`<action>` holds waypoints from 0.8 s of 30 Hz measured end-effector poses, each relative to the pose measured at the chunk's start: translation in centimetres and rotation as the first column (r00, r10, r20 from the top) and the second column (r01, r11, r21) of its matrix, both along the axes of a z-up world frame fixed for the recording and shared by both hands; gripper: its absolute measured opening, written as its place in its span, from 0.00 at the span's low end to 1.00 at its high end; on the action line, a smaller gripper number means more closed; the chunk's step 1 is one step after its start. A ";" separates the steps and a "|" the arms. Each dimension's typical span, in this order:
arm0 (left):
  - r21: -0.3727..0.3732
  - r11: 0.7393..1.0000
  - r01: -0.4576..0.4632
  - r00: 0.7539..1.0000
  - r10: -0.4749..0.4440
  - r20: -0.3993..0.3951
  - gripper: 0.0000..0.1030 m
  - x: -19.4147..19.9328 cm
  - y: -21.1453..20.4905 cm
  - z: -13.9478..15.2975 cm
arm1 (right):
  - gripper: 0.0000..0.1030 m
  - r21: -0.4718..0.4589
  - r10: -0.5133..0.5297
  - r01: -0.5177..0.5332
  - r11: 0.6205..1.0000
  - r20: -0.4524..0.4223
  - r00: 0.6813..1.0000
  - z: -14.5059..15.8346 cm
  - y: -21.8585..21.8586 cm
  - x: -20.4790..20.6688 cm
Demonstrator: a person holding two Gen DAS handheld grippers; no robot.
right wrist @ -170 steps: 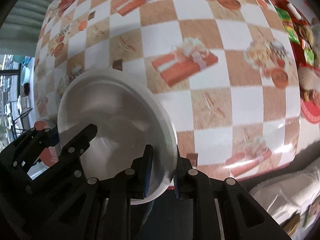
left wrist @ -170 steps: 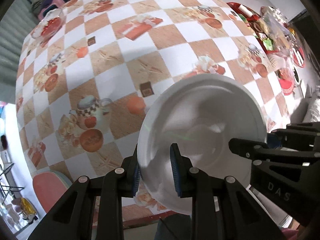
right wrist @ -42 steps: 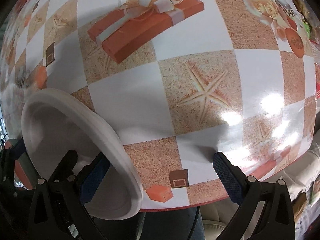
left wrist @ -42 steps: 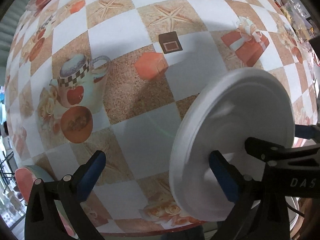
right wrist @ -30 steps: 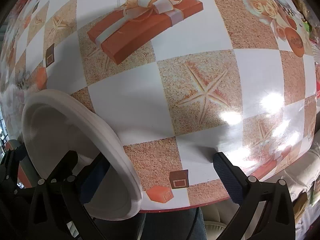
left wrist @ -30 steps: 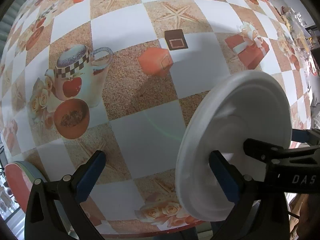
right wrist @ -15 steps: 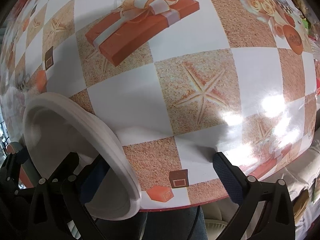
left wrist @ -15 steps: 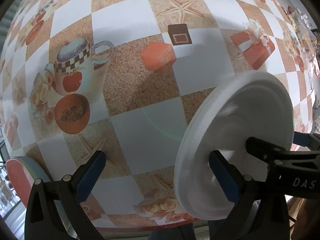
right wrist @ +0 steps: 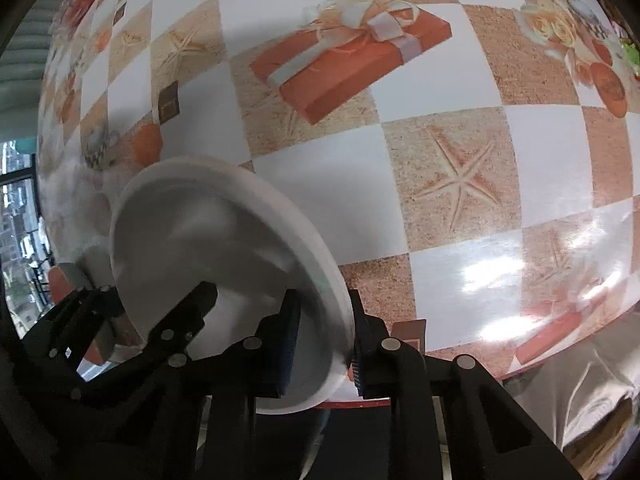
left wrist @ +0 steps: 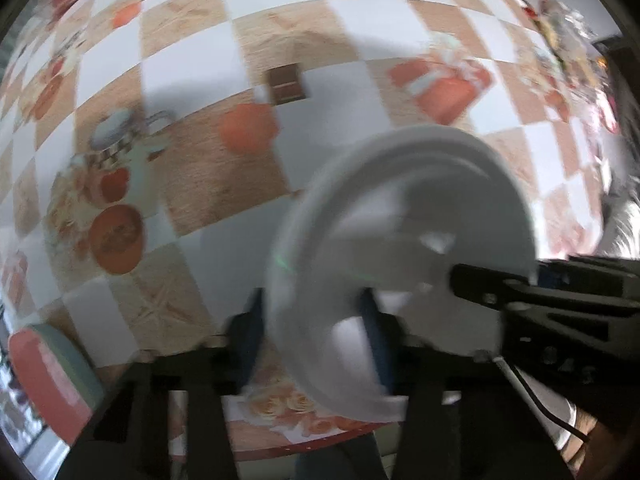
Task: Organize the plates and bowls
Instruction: 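Close the right gripper on the white plate rim while the left gripper holds it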
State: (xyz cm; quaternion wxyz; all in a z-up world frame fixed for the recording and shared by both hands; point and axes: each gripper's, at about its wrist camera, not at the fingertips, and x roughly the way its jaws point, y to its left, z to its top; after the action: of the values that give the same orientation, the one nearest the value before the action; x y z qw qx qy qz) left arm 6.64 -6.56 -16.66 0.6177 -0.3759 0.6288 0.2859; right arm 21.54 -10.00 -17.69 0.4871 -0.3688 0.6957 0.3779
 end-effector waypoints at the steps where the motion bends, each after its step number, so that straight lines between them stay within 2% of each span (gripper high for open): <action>1: 0.002 1.000 0.000 1.000 0.000 -0.006 0.37 0.2 -0.1 0.1 | 0.24 -0.003 -0.004 0.004 1.000 -0.003 1.000 0.0 -0.1 0.0; 12: 0.010 1.000 -0.014 1.000 0.014 -0.013 0.36 -0.9 -0.9 -0.2 | 0.24 -0.027 0.046 -0.046 0.999 -0.012 0.999 -0.7 -1.9 -2.3; 24: 0.018 0.996 -0.092 0.996 0.093 -0.011 0.36 -3.3 -1.3 -0.9 | 0.24 -0.028 0.138 -0.137 0.990 0.002 0.990 -1.8 1.4 -5.5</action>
State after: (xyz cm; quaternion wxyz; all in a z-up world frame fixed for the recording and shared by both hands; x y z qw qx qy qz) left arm 3.37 -7.90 -17.54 0.6033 -0.3973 0.6120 0.3220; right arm 16.05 -8.55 -19.51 0.4561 -0.4234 0.6728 0.4000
